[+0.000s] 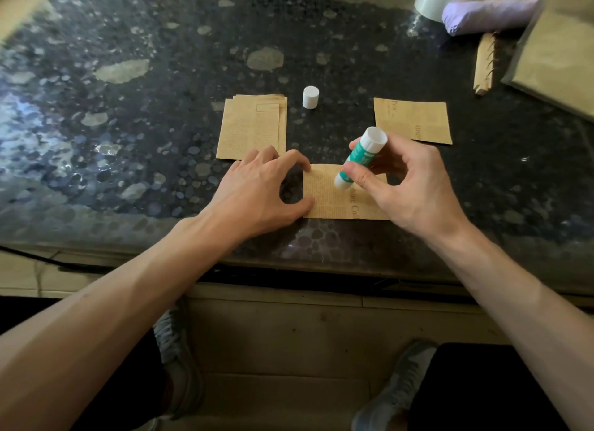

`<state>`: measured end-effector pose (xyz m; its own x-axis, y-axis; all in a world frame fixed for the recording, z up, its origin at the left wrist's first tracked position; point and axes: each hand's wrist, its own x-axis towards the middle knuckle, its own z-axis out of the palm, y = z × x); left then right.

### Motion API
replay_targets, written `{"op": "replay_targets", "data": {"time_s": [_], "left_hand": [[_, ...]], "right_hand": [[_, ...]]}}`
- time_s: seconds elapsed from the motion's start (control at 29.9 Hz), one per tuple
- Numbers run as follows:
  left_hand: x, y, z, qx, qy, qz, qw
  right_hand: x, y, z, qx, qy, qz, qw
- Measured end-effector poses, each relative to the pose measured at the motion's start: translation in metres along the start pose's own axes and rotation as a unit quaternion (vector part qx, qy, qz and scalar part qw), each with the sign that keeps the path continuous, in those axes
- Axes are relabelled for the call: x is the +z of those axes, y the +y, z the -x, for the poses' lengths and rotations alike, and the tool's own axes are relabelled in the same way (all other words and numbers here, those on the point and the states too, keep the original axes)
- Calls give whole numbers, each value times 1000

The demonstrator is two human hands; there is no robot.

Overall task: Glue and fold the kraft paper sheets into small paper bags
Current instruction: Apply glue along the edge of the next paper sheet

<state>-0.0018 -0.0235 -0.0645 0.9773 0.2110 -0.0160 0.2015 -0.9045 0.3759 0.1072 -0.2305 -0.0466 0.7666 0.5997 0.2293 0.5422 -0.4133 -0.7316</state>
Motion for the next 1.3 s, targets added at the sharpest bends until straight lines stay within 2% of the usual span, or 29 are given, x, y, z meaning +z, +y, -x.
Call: {"op": "replay_targets", "data": {"time_s": [0.3, 0.53, 0.84, 1.3], "left_hand": [[1, 0, 0, 4, 9, 1, 1000], [1, -1, 1, 9, 9, 1, 1000], [1, -1, 0, 5, 3, 0, 1000], [1, -1, 0, 6, 9, -1, 1000]], "right_hand": [[3, -1, 3, -28, -45, 40, 998], [-3, -3, 1, -17, -113, 47, 992], [-6, -5, 0, 2, -81, 60, 995], [-15, -9, 0, -9, -170, 43, 984]]}}
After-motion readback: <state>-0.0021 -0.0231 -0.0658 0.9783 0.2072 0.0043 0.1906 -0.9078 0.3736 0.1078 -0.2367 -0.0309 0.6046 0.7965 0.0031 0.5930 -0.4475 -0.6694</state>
